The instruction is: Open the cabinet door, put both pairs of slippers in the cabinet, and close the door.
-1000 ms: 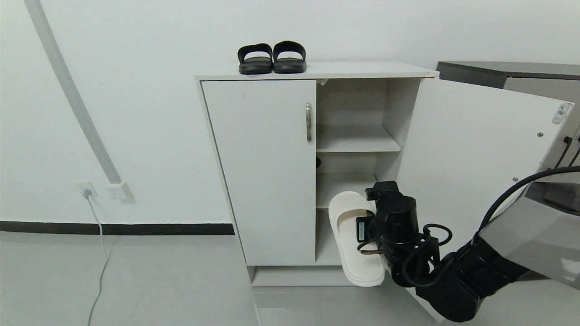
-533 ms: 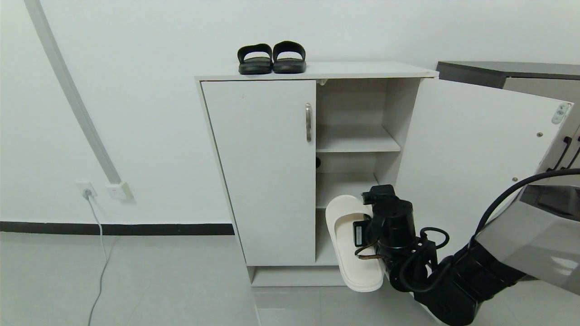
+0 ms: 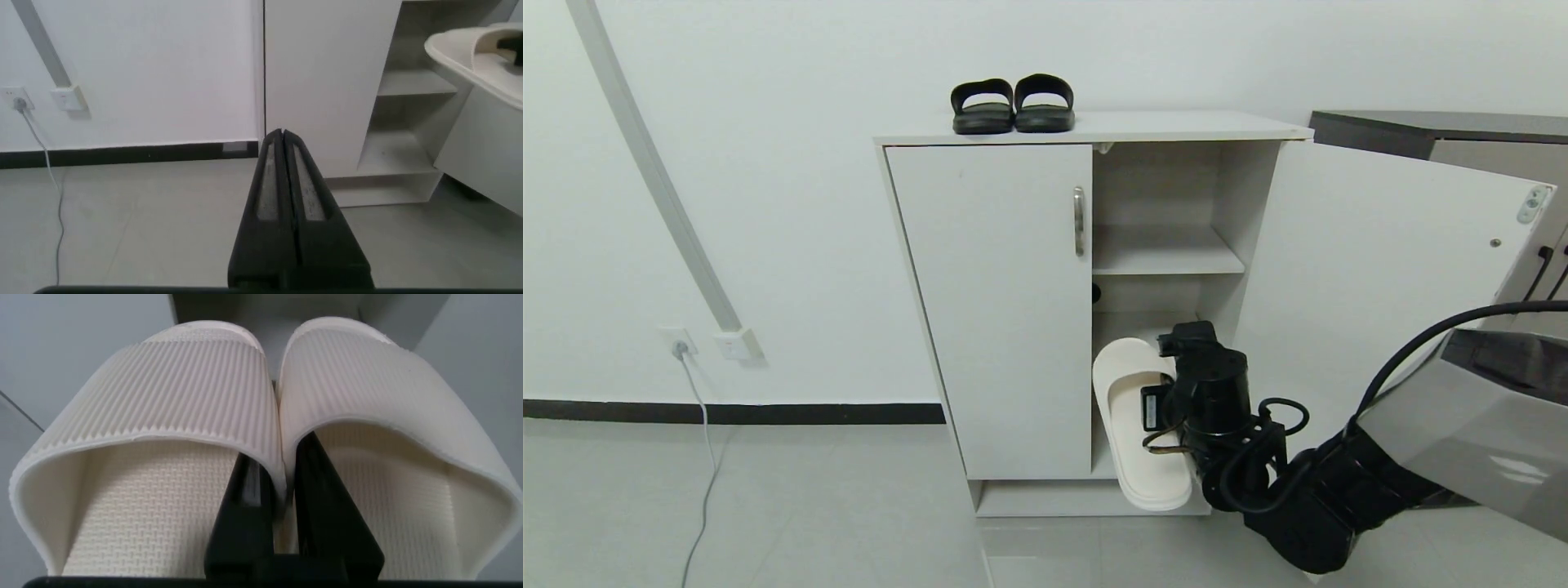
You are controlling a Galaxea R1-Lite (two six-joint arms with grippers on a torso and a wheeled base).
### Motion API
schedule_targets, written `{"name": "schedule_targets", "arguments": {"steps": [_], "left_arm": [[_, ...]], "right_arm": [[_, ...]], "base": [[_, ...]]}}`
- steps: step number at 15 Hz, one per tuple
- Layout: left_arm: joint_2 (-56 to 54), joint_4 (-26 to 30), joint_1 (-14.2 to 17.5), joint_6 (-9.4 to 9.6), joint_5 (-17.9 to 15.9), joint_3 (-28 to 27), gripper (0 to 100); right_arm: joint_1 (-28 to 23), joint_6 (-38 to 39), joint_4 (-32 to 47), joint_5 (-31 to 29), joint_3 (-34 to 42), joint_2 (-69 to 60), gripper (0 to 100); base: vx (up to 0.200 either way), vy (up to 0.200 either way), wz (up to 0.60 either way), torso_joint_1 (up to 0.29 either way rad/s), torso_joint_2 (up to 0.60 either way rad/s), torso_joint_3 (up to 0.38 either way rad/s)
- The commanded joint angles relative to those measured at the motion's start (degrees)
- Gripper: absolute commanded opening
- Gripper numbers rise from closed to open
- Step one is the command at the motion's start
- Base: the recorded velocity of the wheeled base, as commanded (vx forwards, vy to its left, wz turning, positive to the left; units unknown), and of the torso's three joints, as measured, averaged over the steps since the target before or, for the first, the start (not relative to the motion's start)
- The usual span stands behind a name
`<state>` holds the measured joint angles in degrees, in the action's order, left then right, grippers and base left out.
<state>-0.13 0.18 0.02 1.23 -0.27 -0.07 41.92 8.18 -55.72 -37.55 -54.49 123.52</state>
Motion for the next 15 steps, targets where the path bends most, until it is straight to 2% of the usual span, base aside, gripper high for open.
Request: {"name": "schedule_targets", "arguments": {"steps": [1, 4, 10, 15], "left_arm": [[0.13, -0.01, 0.06, 0.0, 0.0, -0.01, 0], [0.13, -0.01, 0.06, -0.09, 0.0, -0.01, 0], [0.13, -0.01, -0.02, -0.09, 0.0, -0.01, 0], [0.13, -0.01, 0.06, -0.09, 0.0, -0.01, 0]], "right_arm": [[0.26, 0.7, 4.13, -0.86, -5.27, 2.34, 0], [0.79, 3.69, 8.09, -2.18, -5.8, 2.34, 0], [0.79, 3.69, 8.09, -3.59, -5.54, 2.34, 0], [2.46, 3.77, 6.77, -2.97, -5.1, 3.75, 0]], "base": [[0.0, 0.0, 0.0, 0.0, 0.0, 0.0], [0.0, 0.0, 0.0, 0.0, 0.0, 0.0], [0.0, -0.2, 0.0, 0.004, 0.0, 0.003], [0.0, 0.0, 0.0, 0.0, 0.0, 0.0]]}}
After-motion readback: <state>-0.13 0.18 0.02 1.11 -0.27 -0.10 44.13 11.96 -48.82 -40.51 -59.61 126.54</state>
